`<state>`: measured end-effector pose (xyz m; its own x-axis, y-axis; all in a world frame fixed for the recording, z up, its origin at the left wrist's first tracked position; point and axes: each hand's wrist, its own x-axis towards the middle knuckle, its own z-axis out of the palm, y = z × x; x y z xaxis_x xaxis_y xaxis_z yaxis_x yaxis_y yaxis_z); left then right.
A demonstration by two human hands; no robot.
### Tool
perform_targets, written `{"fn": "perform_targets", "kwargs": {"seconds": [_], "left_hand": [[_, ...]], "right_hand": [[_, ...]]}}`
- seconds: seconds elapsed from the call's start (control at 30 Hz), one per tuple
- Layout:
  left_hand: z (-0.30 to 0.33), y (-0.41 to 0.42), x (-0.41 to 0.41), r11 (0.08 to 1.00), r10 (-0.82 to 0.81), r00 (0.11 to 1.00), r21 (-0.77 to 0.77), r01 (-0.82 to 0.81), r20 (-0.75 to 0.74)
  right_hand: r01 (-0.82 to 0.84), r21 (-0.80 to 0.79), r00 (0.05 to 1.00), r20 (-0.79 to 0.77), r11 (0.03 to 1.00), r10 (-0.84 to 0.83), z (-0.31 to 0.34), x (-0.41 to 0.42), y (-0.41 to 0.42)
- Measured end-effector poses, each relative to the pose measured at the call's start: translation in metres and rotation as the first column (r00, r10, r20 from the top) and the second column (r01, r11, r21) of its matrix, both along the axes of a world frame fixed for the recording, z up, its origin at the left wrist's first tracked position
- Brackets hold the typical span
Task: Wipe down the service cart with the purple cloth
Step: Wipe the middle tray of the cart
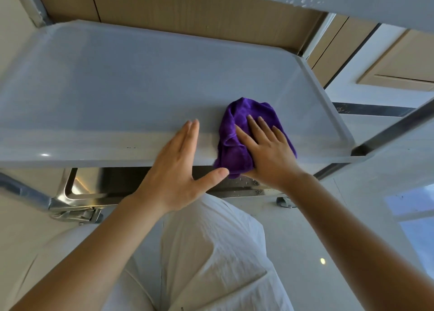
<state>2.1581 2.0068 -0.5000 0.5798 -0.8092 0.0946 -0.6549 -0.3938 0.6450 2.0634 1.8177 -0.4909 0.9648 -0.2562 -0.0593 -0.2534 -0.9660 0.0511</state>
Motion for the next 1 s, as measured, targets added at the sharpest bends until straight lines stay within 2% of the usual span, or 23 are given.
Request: {"fn": "perform_targets", "kwargs": {"seconds": [0.1, 0.23, 0.37, 0.47, 0.73, 1.0], "left_hand": [[-0.001, 0.002, -0.005, 0.995, -0.066, 0.997, -0.084, 0.062, -0.041], [0.000, 0.008, 0.000, 0.991, -0.014, 0.993, -0.133, -0.001, -0.114], [-0.003, 0.036, 0.019, 0.997, 0.045, 0.995, -0.070, -0.039, 0.094], [-0.008, 0.064, 0.035, 0.987, 0.158, 0.973, -0.012, -0.158, 0.169], [-0.006, 0.078, 0.036, 0.987, 0.154, 0.988, -0.033, -0.154, -0.004], [0.003, 0.085, 0.042, 0.975, 0.144, 0.978, -0.147, -0.167, -0.150]], "right_hand": [[-0.056, -0.033, 0.997, 0.044, 0.998, 0.057, -0.002, 0.030, 0.040], [-0.061, -0.040, 0.998, 0.012, 0.997, 0.062, -0.004, 0.045, 0.061], [-0.085, 0.007, 0.988, 0.129, 0.996, 0.084, -0.007, 0.046, 0.062], [-0.083, -0.015, 0.993, 0.082, 0.996, 0.084, -0.008, 0.049, 0.063], [-0.092, 0.001, 0.995, 0.027, 0.996, 0.091, -0.001, 0.065, 0.097], [-0.141, -0.020, 0.990, -0.022, 0.990, 0.141, -0.004, 0.105, 0.144]]}}
